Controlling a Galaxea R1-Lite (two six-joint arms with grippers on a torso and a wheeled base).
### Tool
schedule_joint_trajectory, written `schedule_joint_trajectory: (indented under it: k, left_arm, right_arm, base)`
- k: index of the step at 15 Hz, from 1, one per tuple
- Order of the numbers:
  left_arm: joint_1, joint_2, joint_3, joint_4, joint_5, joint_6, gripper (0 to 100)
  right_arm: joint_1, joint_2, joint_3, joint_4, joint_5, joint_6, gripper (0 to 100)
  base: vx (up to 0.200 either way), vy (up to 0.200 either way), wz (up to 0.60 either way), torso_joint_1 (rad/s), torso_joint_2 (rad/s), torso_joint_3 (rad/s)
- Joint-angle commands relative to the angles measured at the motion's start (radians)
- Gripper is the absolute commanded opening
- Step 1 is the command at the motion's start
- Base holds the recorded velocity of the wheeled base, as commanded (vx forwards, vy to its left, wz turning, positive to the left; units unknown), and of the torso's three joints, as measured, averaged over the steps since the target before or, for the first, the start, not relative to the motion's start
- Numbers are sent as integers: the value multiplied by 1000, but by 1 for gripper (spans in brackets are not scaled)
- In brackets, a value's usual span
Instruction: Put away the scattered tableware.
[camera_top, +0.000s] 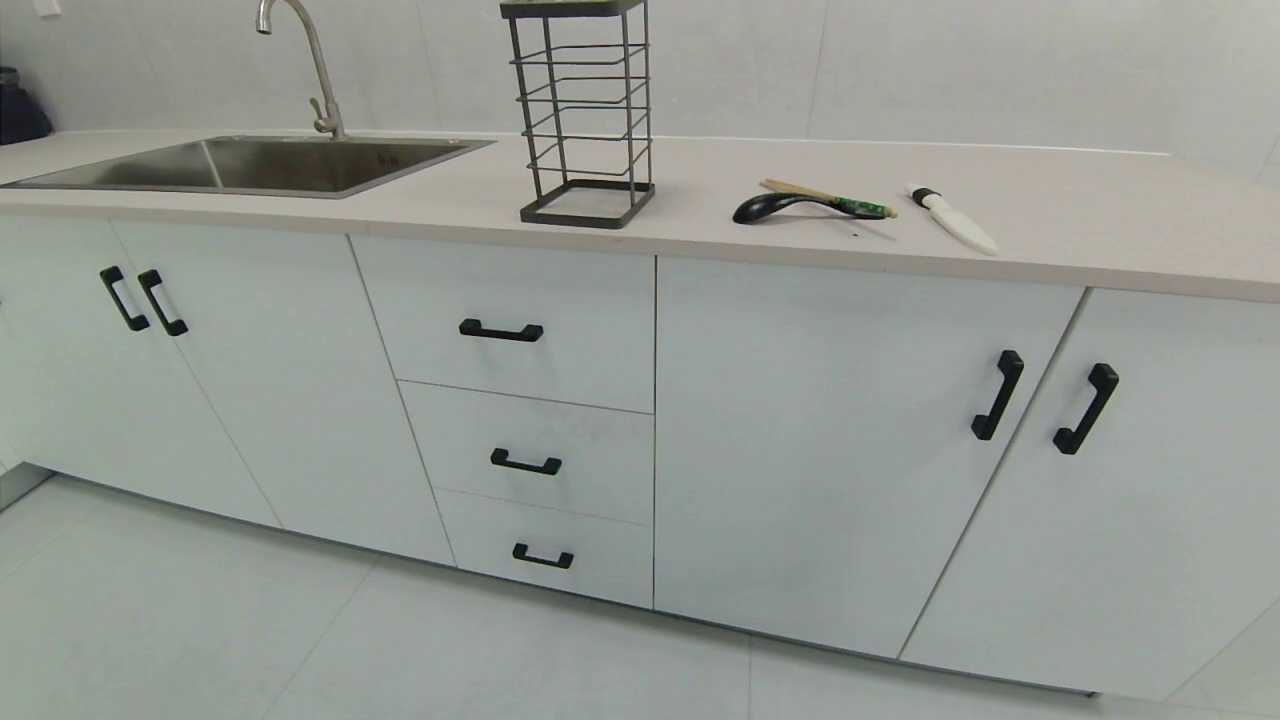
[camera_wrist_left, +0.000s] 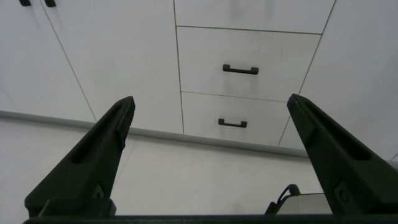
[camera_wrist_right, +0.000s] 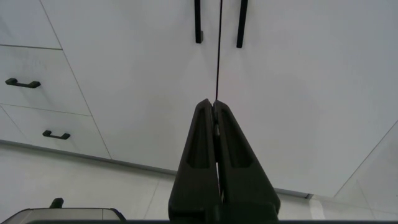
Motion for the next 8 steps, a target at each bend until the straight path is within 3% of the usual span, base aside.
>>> schedule_joint_trajectory:
  k: [1,4,5,6,7,8]
  left_arm:
    - [0,0,0,-1,-1,-7,100]
    - [0,0,0,-6,-1,13,100]
    - [0,0,-6,-20,-1,52,100]
    - [5,8,-43,-52,-1,56,100]
    - [17,117,-245,-104,0,52,100]
    - [8,144,-285,-101,-7,56,100]
  right_arm:
    - [2,0,0,0,1,0,0]
    - [0,2,0,0,1,0,0]
    - [2,2,0,0,1,0,0]
    - [2,2,0,0,1,0,0]
    - [0,2,0,0,1,0,0]
    - [0,2,0,0,1,0,0]
  base:
    - [0,0,0,0,0,0]
    - [0,0,0,0,0,0]
    - [0,0,0,0,0,0]
    - [0,0,0,0,0,0]
    - [0,0,0,0,0,0]
    - [0,0,0,0,0,0]
